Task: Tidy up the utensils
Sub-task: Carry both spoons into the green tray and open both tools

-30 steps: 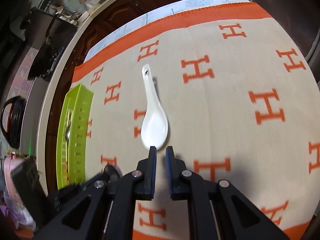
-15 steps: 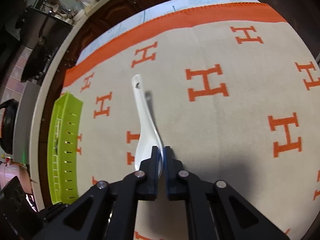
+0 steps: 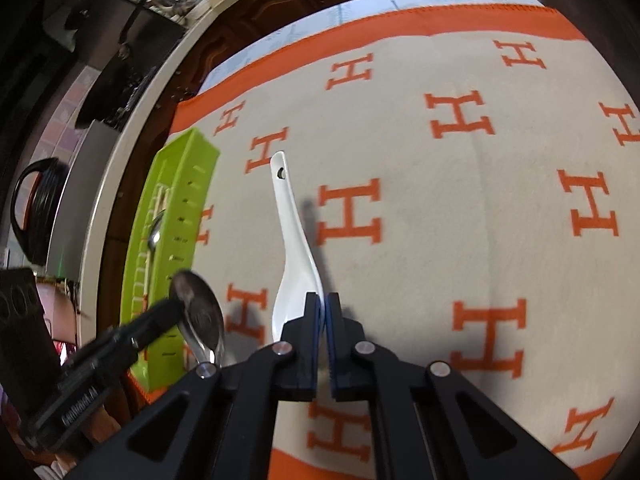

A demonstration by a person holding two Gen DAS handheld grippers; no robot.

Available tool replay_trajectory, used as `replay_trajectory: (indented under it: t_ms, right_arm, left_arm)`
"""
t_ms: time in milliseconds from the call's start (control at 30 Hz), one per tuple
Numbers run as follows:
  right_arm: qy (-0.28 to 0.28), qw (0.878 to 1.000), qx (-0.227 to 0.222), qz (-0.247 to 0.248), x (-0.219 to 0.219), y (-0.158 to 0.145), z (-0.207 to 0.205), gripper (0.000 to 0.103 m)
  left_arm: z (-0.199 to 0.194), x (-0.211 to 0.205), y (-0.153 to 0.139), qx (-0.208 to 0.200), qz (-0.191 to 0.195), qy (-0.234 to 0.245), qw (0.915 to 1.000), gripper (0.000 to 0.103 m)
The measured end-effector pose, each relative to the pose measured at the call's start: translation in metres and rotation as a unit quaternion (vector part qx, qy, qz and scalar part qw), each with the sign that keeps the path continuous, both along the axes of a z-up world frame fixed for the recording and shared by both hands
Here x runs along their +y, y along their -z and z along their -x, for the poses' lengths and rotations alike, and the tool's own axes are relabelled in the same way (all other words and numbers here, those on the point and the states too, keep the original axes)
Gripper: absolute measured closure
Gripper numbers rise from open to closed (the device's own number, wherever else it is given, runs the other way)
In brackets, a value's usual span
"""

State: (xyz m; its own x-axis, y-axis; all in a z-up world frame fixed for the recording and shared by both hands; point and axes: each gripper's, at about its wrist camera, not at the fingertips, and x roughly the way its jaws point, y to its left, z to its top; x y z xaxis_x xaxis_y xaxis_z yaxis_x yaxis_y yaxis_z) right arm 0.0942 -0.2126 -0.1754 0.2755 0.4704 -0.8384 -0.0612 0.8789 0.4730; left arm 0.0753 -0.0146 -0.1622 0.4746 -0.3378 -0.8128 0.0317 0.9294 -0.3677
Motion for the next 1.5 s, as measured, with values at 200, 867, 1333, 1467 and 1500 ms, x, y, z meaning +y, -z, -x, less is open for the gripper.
replay_trajectory:
  t_ms: [200,867,1333,1467,1500]
  right_arm:
    - [-0.034,0.999,-0.026,-0.007,0.028,-0.026,0.011,0.100]
    - [-0.080,0.996,-0.040,0.005,0.150,-0.056,0.010,0.100]
    - [-0.091,0.996,0.018,0.003,0.181,-0.026,0.007,0.093]
    - [-0.088,0.996,0.011,-0.004,0.174,-0.031,0.011,0.093]
    - [-0.086,0.996,0.006,-0.003,0.171,-0.034,0.012,0.093]
  left_arm:
    - [0.006,0.024,-0.031,-0.012,-0.017,-0.014,0.9997,0.103]
    - [0.023,0.123,-0.068,-0.049,-0.203,-0.037,0.9773,0.103]
    - [0.007,0.145,-0.028,-0.015,-0.186,-0.028,0.9819,0.103]
    - [0.006,0.144,-0.032,-0.011,-0.170,-0.029,0.9850,0.103]
    - [0.007,0.143,-0.034,-0.011,-0.169,-0.028,0.9851,0.103]
